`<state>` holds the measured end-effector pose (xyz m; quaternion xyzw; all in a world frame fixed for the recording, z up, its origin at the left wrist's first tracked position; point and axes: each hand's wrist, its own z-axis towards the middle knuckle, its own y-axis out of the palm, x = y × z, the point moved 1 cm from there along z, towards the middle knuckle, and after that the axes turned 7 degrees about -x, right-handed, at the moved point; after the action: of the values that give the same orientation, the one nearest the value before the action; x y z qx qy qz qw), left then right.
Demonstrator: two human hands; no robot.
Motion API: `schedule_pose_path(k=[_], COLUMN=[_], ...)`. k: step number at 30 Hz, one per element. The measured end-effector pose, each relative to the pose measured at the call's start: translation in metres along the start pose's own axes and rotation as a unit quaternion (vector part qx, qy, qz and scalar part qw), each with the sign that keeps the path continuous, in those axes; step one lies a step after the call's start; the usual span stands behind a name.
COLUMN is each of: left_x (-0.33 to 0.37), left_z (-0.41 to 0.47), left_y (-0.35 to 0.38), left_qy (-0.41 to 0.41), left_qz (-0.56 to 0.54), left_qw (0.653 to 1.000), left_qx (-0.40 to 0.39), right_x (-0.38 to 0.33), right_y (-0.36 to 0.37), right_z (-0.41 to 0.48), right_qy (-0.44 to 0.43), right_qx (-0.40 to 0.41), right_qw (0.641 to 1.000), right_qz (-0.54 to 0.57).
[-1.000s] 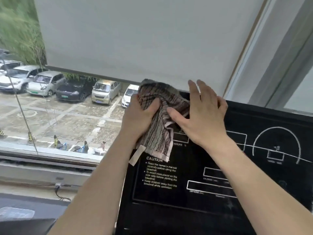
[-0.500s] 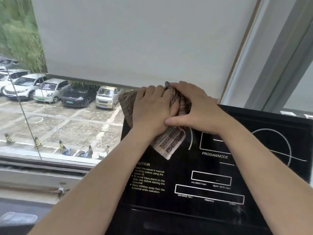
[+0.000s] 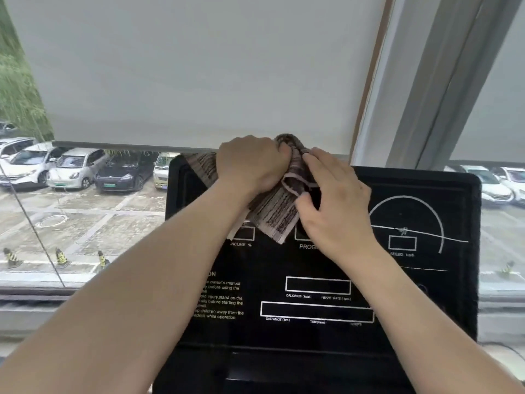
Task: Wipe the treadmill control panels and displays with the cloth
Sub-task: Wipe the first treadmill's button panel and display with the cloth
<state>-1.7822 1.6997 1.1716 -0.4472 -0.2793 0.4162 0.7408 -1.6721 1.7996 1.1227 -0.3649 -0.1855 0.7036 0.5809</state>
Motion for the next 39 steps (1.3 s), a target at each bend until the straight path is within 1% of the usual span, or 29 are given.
schedule_pose_path(k=[2, 4, 5, 7, 8, 9, 11, 13, 15, 17, 18, 19, 20, 21, 22, 23, 24, 25, 26, 27, 28, 30, 32, 33, 34, 35, 37, 38, 39], left_x=[0.016, 0.024, 0.026, 0.03, 0.032, 0.034, 0.036, 0.032, 0.019, 0.0, -0.014, -0.031, -0.052, -0.074, -0.094, -0.11, -0.12, -0.122, -0.118, -0.114, -0.111, -0.112, -0.116, -0.117, -0.117, -0.116, -0.114, -0.115, -0.116], left_z=[0.016, 0.019, 0.016, 0.004, -0.003, -0.011, -0.034, -0.053, -0.066, -0.073, -0.075, -0.077, -0.077, -0.076, -0.076, -0.075, -0.076, -0.078, -0.082, -0.087, -0.091, -0.092, -0.091, -0.09, -0.089, -0.09, -0.092, -0.093, -0.092], left_y=[-0.005, -0.004, -0.001, 0.008, 0.014, 0.021, 0.041, 0.056, 0.058, 0.038, 0.023, 0.009, 0.0, -0.005, -0.004, 0.002, 0.014, 0.028, 0.041, 0.051, 0.057, 0.062, 0.062, 0.063, 0.064, 0.064, 0.064, 0.064, 0.064], left_qy=[-0.015, -0.016, -0.009, 0.013, 0.027, 0.044, 0.077, 0.114, 0.162, 0.234, 0.239, 0.211, 0.154, 0.081, 0.002, -0.07, -0.131, -0.178, -0.208, -0.229, -0.246, -0.246, -0.23, -0.224, -0.224, -0.225, -0.224, -0.224, -0.223], left_qz=[-0.003, -0.003, 0.001, 0.005, 0.008, 0.012, 0.017, 0.007, -0.019, -0.103, -0.165, -0.217, -0.251, -0.265, -0.272, -0.289, -0.323, -0.368, -0.412, -0.433, -0.43, -0.396, -0.386, -0.387, -0.391, -0.396, -0.406, -0.414, -0.422], left_qw=[0.998, 0.996, 0.998, 1.0, 0.996, 0.992, 0.987, 0.986, 0.982, 0.966, 0.956, 0.952, 0.951, 0.951, 0.949, 0.944, 0.932, 0.911, 0.887, 0.871, 0.868, 0.883, 0.891, 0.892, 0.891, 0.888, 0.883, 0.879, 0.875], left_qx=[-0.068, -0.084, -0.068, 0.025, 0.083, 0.119, 0.143, 0.122, 0.091, 0.046, 0.034, 0.052, 0.094, 0.138, 0.158, 0.146, 0.104, 0.055, 0.025, 0.02, 0.028, 0.06, 0.06, 0.058, 0.057, 0.059, 0.068, 0.07, 0.075], right_x=[0.009, 0.017, 0.022, 0.027, 0.027, 0.026, 0.016, 0.006, 0.002, 0.003, 0.002, 0.0, -0.005, -0.013, -0.025, -0.038, -0.051, -0.063, -0.075, -0.086, -0.094, -0.104, -0.106, -0.107, -0.108, -0.107, -0.102, -0.099, -0.098], right_y=[-0.005, -0.013, -0.017, -0.023, -0.025, -0.025, -0.022, -0.012, 0.006, 0.02, 0.024, 0.029, 0.031, 0.033, 0.033, 0.033, 0.036, 0.04, 0.043, 0.045, 0.047, 0.051, 0.053, 0.054, 0.055, 0.058, 0.064, 0.065, 0.066], right_z=[0.0, 0.0, 0.0, 0.001, 0.002, 0.004, 0.007, 0.007, 0.004, 0.002, 0.004, 0.007, 0.012, 0.018, 0.027, 0.038, 0.051, 0.067, 0.084, 0.099, 0.113, 0.131, 0.14, 0.141, 0.141, 0.138, 0.121, 0.107, 0.095], right_qy=[0.042, 0.077, 0.089, 0.084, 0.066, 0.039, -0.026, -0.089, -0.146, -0.147, -0.137, -0.127, -0.116, -0.103, -0.091, -0.081, -0.077, -0.077, -0.07, -0.049, -0.018, 0.045, 0.079, 0.084, 0.078, 0.059, -0.003, -0.037, -0.068], right_qx=[0.008, 0.023, 0.035, 0.06, 0.072, 0.079, 0.066, 0.029, 0.017, 0.009, 0.009, 0.009, -0.005, -0.03, -0.064, -0.104, -0.142, -0.175, -0.214, -0.269, -0.333, -0.451, -0.503, -0.504, -0.49, -0.456, -0.331, -0.258, -0.202], right_qw=[0.999, 0.997, 0.995, 0.994, 0.995, 0.995, 0.995, 0.993, 0.988, 0.987, 0.989, 0.992, 0.992, 0.989, 0.984, 0.978, 0.969, 0.961, 0.955, 0.947, 0.933, 0.891, 0.86, 0.858, 0.867, 0.888, 0.937, 0.955, 0.963], right_qz=[0.015, 0.016, 0.016, 0.022, 0.028, 0.037, 0.066, 0.073, 0.046, 0.057, 0.049, 0.009, -0.05, -0.101, -0.138, -0.165, -0.186, -0.197, -0.191, -0.17, -0.133, -0.041, 0.034, 0.053, 0.044, 0.005, -0.109, -0.143, -0.165])
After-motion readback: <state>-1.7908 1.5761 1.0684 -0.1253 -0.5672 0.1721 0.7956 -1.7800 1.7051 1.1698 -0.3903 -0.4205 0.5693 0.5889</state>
